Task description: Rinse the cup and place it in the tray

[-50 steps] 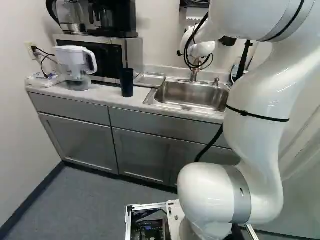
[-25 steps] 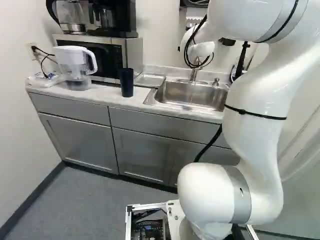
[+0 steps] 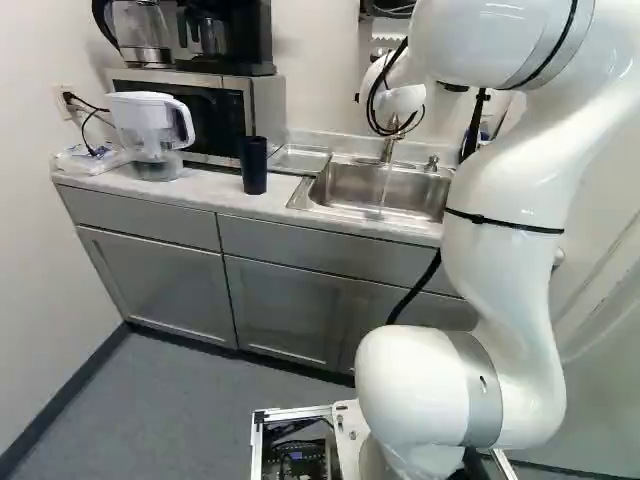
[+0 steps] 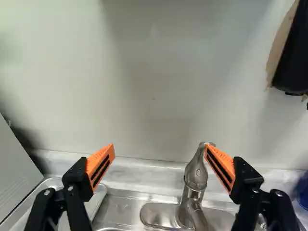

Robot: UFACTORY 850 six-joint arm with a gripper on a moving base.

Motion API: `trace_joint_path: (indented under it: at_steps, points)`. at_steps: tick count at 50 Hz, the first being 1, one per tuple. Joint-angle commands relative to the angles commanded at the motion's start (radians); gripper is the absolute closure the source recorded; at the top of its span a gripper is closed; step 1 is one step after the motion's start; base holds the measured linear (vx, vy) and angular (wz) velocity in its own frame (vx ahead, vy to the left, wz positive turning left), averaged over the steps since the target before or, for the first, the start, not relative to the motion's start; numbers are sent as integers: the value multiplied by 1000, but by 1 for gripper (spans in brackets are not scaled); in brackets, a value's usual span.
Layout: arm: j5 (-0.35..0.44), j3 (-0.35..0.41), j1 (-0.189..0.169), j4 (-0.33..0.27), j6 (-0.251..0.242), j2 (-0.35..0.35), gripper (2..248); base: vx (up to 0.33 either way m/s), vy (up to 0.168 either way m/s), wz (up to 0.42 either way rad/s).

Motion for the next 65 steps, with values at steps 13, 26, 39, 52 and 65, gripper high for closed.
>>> trace_joint_path:
  at_steps: [13,26,39,52,65]
  points:
    - [0,68,14,0,0,60,3,0,0,0]
    - [-1,134,34,0,0,119,3,0,0,0]
    - [-34,174,63,0,0,156,3,0,0,0]
    - [-94,201,96,0,0,182,3,0,0,0]
    - [-178,227,130,0,0,206,3,0,0,0]
